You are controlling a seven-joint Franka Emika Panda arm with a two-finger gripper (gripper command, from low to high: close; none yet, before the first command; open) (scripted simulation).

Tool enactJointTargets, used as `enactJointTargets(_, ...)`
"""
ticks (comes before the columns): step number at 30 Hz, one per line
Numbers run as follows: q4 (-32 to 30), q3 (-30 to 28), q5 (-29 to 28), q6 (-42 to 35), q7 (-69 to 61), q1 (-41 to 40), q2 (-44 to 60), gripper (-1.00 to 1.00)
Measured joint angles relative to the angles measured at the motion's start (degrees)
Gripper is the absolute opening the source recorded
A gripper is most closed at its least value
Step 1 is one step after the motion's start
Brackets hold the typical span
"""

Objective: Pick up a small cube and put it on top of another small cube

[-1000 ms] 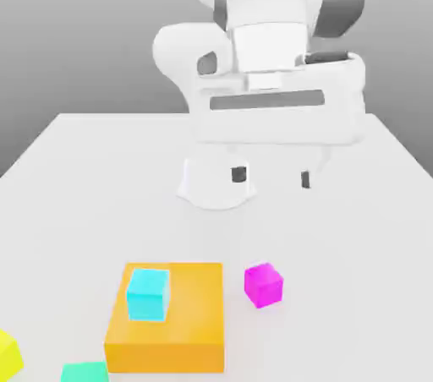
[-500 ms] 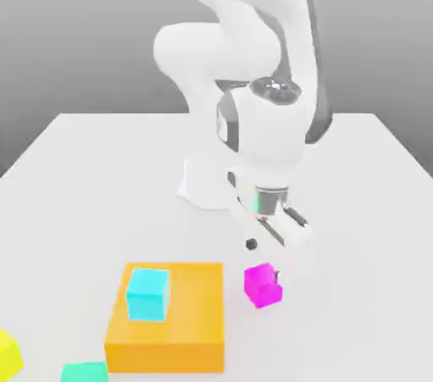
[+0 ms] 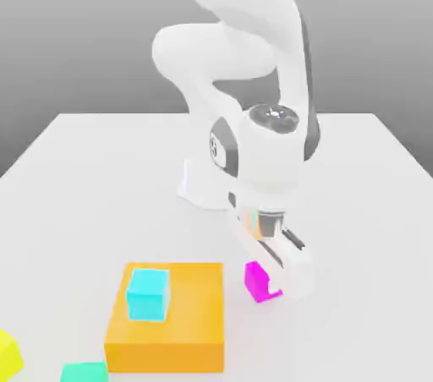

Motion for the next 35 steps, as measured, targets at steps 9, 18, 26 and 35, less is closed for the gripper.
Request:
enactJointTargets(9,2.6,-2.5,7.7,-11.6,-11.1,-2.3,-9.2,-1.0)
enactJointTargets(18,9.2,-7.0,7.3,-20.9,-20.1,-7.2,-12.1,-1.0)
enactJointTargets(26,15.0,-11.8,6.0,-29.2,-27.4,-11.1,-14.4,-1.0)
enactJointTargets(35,14.7,-12.8,5.8,-20.2,-29.0,-12.0,-5.6,1.0)
